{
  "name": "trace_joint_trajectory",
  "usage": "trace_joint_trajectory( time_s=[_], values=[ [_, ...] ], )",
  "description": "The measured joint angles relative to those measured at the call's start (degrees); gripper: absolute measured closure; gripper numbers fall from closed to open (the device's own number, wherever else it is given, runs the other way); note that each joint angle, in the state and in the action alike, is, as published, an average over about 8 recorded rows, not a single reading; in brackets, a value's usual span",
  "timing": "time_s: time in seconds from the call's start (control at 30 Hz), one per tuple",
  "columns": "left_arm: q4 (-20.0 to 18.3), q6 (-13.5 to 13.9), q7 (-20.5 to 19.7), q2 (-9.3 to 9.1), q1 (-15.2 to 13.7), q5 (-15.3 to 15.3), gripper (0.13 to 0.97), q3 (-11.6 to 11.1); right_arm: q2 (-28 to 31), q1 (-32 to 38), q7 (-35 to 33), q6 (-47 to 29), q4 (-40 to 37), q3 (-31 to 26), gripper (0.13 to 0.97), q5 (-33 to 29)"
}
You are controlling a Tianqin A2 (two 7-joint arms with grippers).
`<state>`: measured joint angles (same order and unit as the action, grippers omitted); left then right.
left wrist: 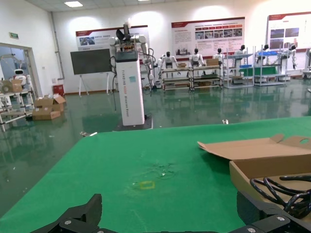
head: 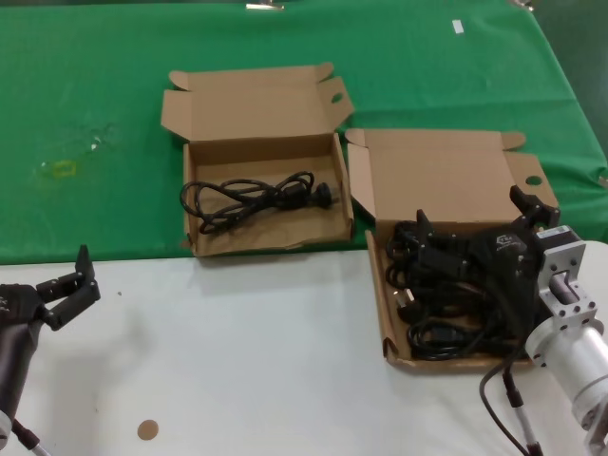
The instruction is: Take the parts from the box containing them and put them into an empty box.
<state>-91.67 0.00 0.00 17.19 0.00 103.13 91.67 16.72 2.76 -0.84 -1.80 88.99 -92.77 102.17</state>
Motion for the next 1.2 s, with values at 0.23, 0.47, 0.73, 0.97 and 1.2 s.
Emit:
trace_joint_trajectory(
  time_s=[0.23, 0.47, 0.73, 0.97, 1.2],
  values=[
    [0.0, 0.0, 0.0, 0.00, 0.0, 0.0, 0.132, 0.0, 0.0, 0.0, 0.0, 0.0, 0.0, 0.0, 0.129, 0.0],
    [0.0, 0.0, 0.0, 0.00, 0.0, 0.0, 0.132, 0.0, 0.0, 0.0, 0.0, 0.0, 0.0, 0.0, 0.129, 0.0],
    [0.0, 0.0, 0.0, 0.00, 0.0, 0.0, 0.132, 0.0, 0.0, 0.0, 0.0, 0.0, 0.0, 0.0, 0.129, 0.0],
    [0.0, 0.0, 0.0, 0.00, 0.0, 0.0, 0.132, 0.0, 0.0, 0.0, 0.0, 0.0, 0.0, 0.0, 0.129, 0.0],
    [0.0, 0.0, 0.0, 0.00, 0.0, 0.0, 0.132, 0.0, 0.0, 0.0, 0.0, 0.0, 0.0, 0.0, 0.129, 0.0]
  ],
)
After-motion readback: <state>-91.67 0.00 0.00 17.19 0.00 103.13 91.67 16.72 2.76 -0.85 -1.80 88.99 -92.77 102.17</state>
